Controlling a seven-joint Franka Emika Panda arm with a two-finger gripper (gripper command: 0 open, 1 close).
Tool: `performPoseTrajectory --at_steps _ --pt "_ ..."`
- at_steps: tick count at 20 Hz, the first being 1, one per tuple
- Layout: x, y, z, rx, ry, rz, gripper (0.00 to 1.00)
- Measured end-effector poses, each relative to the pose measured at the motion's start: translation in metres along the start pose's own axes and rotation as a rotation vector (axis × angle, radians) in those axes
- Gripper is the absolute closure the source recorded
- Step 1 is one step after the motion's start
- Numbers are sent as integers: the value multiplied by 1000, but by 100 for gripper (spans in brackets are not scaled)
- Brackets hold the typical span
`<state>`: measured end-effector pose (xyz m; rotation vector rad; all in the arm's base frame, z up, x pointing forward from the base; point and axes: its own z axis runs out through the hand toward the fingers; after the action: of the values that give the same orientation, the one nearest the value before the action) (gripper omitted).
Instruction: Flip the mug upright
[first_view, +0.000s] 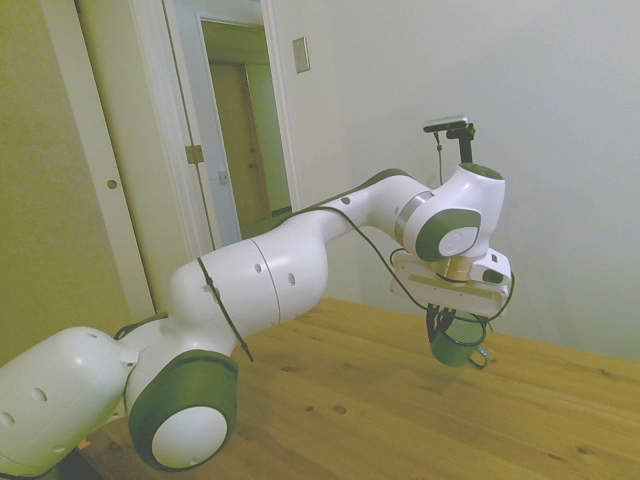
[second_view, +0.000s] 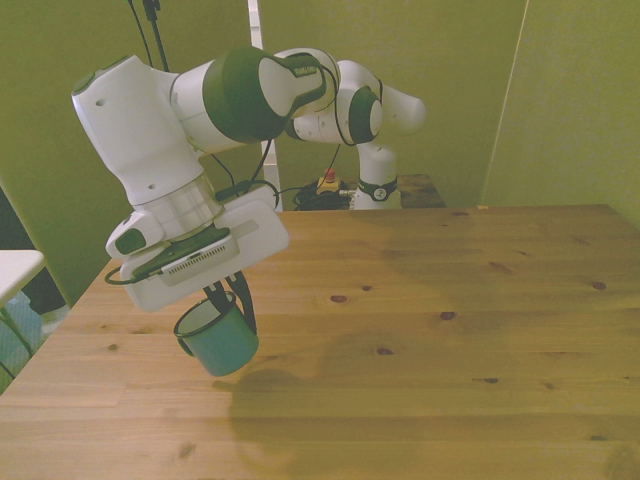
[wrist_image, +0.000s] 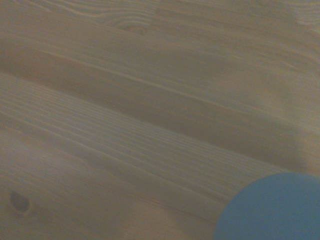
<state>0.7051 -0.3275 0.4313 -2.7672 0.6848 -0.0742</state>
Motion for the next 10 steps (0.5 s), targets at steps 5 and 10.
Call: performPoseTrajectory --at_steps 5,10 --pt "-1 -5 22 -90 -45 10 100" --pt "1 -7 32 -137 -45 20 100"
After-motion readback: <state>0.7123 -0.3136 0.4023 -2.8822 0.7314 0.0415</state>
